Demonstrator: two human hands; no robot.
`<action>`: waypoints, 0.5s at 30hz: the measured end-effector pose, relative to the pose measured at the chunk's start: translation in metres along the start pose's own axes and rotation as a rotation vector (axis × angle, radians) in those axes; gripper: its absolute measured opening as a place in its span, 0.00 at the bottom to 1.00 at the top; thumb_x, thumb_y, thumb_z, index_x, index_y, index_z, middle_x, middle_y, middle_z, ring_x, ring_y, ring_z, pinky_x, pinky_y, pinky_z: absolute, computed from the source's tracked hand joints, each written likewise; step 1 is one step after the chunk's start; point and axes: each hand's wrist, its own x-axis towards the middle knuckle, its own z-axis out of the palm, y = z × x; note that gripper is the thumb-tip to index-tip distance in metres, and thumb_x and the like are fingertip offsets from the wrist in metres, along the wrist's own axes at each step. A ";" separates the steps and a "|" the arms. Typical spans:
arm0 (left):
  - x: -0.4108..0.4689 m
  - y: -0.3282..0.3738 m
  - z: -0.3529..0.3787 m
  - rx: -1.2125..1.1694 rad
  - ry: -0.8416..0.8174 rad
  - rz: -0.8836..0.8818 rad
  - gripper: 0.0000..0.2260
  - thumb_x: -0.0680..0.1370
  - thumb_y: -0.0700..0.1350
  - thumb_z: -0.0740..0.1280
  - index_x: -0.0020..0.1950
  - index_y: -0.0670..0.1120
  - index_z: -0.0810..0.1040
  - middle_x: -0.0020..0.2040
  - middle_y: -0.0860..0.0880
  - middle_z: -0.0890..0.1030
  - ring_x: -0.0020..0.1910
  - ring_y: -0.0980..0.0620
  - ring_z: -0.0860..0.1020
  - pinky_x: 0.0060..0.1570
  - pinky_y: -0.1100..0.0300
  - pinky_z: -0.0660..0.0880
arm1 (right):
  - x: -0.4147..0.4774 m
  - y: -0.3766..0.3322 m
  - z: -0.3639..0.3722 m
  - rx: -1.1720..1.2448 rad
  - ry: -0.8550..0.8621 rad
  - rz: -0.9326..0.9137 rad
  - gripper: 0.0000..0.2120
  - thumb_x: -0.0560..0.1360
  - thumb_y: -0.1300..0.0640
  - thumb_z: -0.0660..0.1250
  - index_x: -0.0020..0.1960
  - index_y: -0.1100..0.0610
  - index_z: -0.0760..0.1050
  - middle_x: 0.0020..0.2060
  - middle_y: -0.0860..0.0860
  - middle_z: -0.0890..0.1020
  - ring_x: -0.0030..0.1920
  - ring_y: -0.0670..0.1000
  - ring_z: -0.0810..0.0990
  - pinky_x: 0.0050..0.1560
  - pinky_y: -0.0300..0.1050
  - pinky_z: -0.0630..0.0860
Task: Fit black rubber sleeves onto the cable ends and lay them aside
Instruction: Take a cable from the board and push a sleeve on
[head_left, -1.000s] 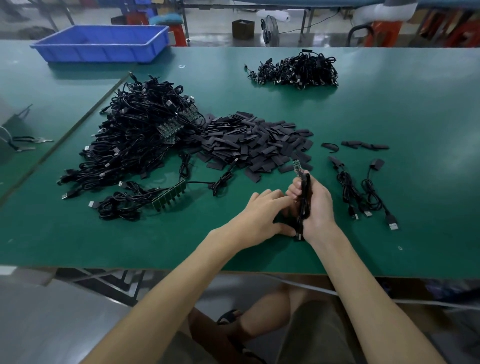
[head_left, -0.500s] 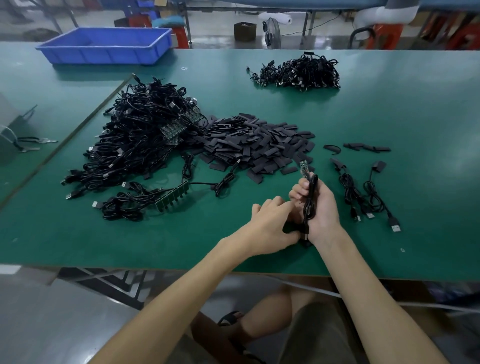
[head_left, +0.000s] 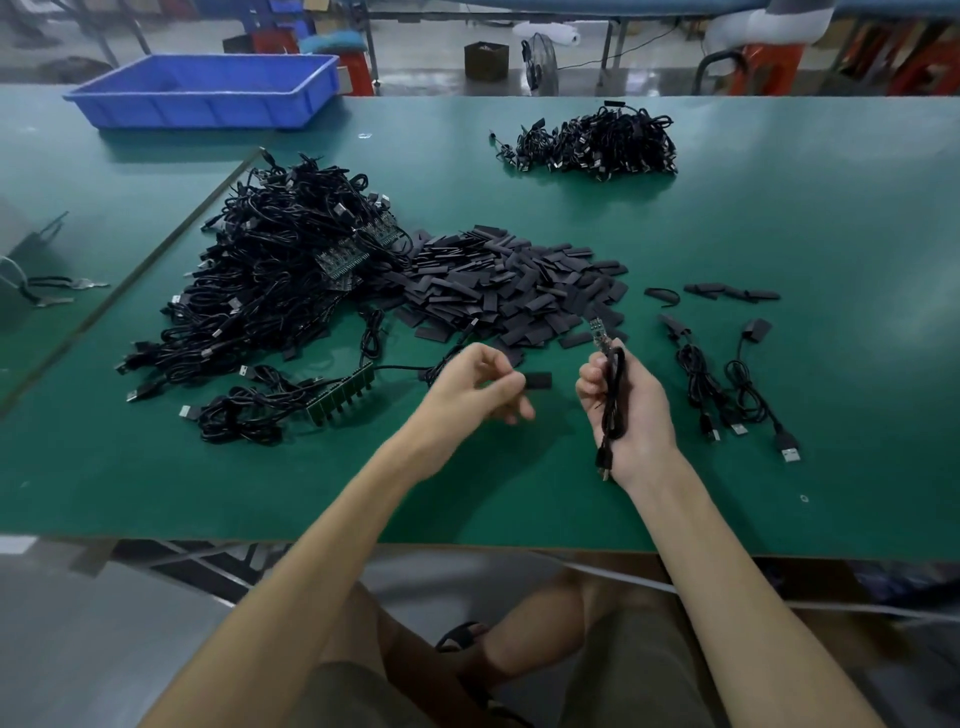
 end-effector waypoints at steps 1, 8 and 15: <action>0.000 -0.001 -0.006 -0.144 0.017 -0.009 0.05 0.82 0.37 0.67 0.52 0.42 0.71 0.43 0.42 0.82 0.42 0.46 0.83 0.42 0.58 0.78 | -0.001 0.001 0.000 -0.103 0.007 -0.032 0.08 0.84 0.57 0.63 0.50 0.61 0.75 0.35 0.52 0.79 0.31 0.47 0.79 0.32 0.38 0.76; -0.002 -0.015 -0.016 -0.371 0.050 -0.006 0.04 0.78 0.36 0.72 0.50 0.40 0.78 0.45 0.44 0.84 0.45 0.48 0.83 0.50 0.61 0.79 | -0.010 0.012 0.008 -0.630 -0.137 -0.230 0.05 0.82 0.58 0.68 0.52 0.60 0.80 0.31 0.54 0.82 0.30 0.53 0.84 0.29 0.40 0.75; -0.004 -0.018 -0.015 -0.363 0.066 0.068 0.06 0.77 0.33 0.72 0.51 0.39 0.78 0.48 0.43 0.82 0.46 0.47 0.83 0.53 0.60 0.79 | -0.010 0.015 0.006 -0.641 -0.215 -0.198 0.07 0.81 0.59 0.70 0.56 0.62 0.81 0.39 0.55 0.85 0.32 0.56 0.85 0.31 0.38 0.76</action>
